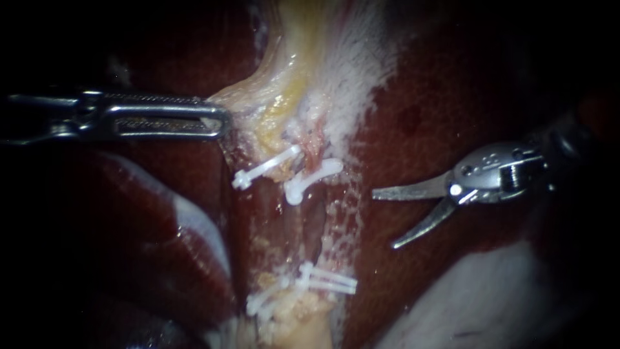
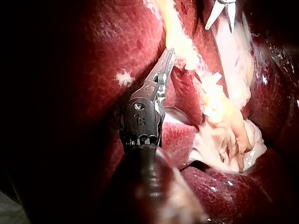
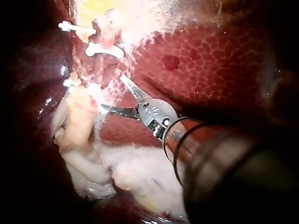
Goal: Go back from the cut right tube
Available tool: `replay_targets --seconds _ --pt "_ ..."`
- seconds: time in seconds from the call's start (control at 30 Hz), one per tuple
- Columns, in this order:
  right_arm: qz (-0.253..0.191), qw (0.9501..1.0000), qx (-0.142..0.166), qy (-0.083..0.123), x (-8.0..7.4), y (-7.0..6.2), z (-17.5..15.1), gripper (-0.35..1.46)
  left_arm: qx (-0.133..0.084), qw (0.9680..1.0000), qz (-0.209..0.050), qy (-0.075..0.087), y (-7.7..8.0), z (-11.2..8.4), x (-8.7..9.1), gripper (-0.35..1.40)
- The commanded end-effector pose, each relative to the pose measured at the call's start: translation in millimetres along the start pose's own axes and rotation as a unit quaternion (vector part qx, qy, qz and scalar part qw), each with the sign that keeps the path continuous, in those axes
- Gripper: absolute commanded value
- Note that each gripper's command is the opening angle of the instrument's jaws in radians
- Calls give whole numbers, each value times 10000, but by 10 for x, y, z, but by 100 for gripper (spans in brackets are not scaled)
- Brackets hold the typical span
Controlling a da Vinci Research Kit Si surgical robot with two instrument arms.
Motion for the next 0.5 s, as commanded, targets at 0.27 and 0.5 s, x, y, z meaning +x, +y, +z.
replay_targets --seconds 0.27,0.5 --pt "-56 9999 -90 -4 8 6 -10 143 -26 10000 24 65 3 4 7 -20" --pt "-64 9999 -94 -6 6 5 -8 143 -67 9994 8 341 6 23 35 -20"
